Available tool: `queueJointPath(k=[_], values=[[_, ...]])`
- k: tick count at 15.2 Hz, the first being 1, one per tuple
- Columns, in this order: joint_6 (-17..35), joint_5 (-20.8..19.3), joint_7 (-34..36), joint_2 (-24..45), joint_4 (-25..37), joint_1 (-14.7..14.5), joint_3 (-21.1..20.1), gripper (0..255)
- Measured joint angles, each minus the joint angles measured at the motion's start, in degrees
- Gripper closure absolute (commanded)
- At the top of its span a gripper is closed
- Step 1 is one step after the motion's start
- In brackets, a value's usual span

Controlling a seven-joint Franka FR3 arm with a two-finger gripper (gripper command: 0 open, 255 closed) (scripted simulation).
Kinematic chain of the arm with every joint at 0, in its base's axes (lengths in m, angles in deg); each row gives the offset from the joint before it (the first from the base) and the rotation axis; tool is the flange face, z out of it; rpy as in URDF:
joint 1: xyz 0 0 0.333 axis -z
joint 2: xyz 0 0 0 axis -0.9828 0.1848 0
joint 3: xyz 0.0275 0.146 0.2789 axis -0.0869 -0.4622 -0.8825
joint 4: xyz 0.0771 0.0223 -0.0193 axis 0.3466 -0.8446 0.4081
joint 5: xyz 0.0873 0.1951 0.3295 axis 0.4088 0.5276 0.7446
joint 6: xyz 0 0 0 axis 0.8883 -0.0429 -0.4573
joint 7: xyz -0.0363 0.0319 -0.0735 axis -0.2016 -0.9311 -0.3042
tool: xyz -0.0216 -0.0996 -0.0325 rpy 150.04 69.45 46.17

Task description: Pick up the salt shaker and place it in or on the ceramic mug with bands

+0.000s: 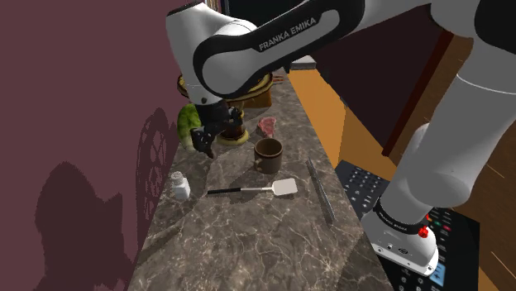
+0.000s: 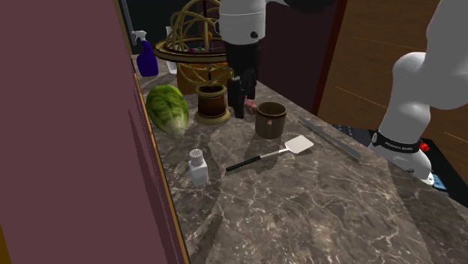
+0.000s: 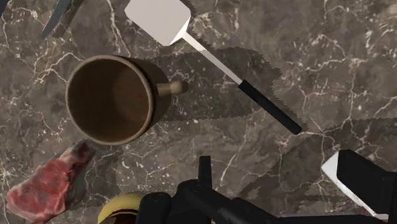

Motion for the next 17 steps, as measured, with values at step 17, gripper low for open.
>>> queueJointPath(k=[17], values=[[0.5,-13.64,12.57,27.79,25.12,-9.84,-1.07,0]])
